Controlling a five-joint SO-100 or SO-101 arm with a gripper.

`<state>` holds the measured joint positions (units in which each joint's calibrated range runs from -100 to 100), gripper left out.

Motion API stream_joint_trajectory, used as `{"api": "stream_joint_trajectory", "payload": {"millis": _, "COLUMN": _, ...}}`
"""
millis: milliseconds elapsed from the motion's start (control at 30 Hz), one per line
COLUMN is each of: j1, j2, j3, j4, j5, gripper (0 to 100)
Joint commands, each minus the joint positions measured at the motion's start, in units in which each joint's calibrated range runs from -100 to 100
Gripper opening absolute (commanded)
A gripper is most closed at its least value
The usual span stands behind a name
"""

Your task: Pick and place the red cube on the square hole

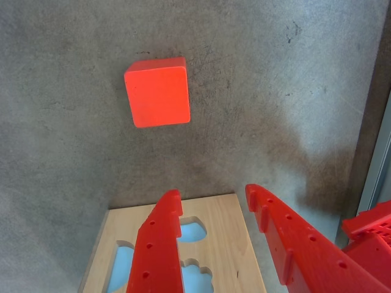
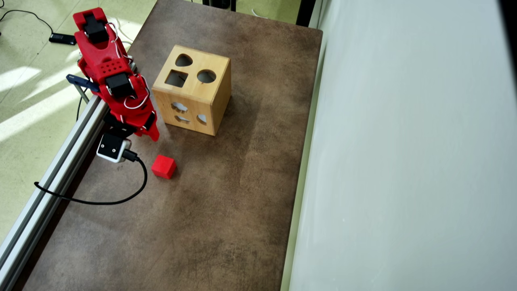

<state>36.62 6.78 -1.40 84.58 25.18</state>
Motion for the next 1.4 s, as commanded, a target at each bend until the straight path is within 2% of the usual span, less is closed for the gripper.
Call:
{"api": "stream_joint_trajectory", "payload": {"millis": 0, "j1": -0.21, "j2": -0.54, "j3": -1.55, "j4": -0.59, "j5": 0.29, "gripper": 17}}
{"api": "stream_joint_trajectory", "payload": {"millis": 400, "j1": 0.31, "j2": -0.37, "j3": -2.09, "j4": -0.59, "j5": 0.00, "gripper": 20}}
{"api": "stream_joint_trajectory", "payload": {"millis": 667, "j1": 0.38, "j2": -0.37, "j3": -1.28, "j4": 0.30, "j5": 0.20, "gripper": 41}}
{"api": "stream_joint_trajectory", "payload": {"millis": 767, "j1": 0.46, "j2": -0.37, "j3": -1.19, "j4": 0.30, "j5": 0.24, "gripper": 45}}
{"api": "stream_joint_trajectory", "payload": {"millis": 1133, "j1": 0.46, "j2": 4.30, "j3": -1.55, "j4": -0.35, "j5": 0.49, "gripper": 45}}
{"api": "stream_joint_trajectory", "payload": {"millis": 1367, "j1": 0.38, "j2": 7.53, "j3": -2.09, "j4": -0.75, "j5": 2.93, "gripper": 46}}
